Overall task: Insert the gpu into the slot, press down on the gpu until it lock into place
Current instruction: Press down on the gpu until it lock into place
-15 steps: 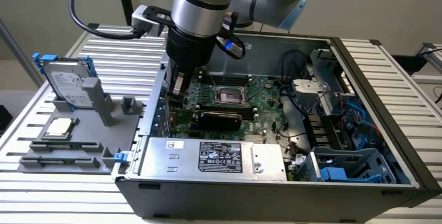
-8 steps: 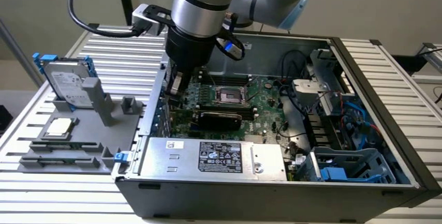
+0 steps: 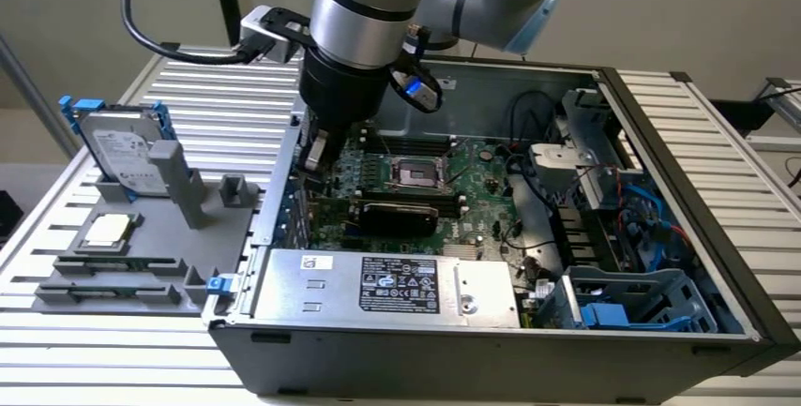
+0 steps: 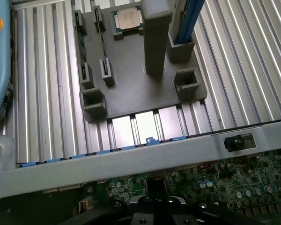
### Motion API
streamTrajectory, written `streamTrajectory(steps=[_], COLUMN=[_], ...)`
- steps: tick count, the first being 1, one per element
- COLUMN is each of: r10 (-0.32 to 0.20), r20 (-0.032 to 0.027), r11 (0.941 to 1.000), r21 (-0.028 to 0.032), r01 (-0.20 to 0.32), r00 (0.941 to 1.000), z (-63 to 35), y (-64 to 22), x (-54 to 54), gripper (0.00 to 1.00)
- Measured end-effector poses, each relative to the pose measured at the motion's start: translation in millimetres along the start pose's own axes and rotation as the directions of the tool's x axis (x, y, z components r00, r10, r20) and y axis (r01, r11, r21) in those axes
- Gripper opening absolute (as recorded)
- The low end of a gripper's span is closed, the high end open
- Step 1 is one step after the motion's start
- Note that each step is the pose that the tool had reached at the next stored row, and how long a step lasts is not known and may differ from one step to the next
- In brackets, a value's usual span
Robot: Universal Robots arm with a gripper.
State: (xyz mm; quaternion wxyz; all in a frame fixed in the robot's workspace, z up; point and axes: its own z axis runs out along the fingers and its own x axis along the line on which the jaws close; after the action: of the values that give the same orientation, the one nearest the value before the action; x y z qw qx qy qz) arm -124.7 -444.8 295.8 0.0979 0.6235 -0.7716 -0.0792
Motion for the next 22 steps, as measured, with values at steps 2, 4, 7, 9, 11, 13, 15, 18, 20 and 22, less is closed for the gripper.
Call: streamTrajectory(steps=[2,4,7,9,11,13,15,18,20,22], r10=[0.008,0.013,0.015,0.016,0.016,0.016,0.016,0.016,0.016,0.016], r20=[0.0013,0.0017,0.0015,0.0015,0.0014,0.0015,0.0013,0.0014,0.0013,0.0014], r11=[1.0,0.9999,0.9999,0.9999,0.9999,0.9999,0.9999,0.9999,0.9999,0.9999], r21=[-0.0008,-0.001,-0.001,-0.0009,-0.0009,-0.0009,-0.0009,-0.0009,-0.0009,-0.0009], r01=[-0.008,-0.013,-0.015,-0.016,-0.016,-0.016,-0.016,-0.016,-0.016,-0.016], r00=[1.0,0.9999,0.9999,0.9999,0.9999,0.9999,0.9999,0.9999,0.9999,0.9999], z=[0.0,0.0,-0.2,-0.6,-1.1,-1.0,-1.1,-1.0,-0.9,-0.7], y=[0.0,0.0,0.1,0.3,0.5,0.7,1.0,1.6,2.1,2.5], x=[0.0,-0.1,-0.3,-0.5,-0.8,-1.0,-1.2,-2.3,-3.0,-3.3], gripper=[0.11,0.11,0.11,0.11,0.11,0.11,0.11,0.11,0.11,0.11])
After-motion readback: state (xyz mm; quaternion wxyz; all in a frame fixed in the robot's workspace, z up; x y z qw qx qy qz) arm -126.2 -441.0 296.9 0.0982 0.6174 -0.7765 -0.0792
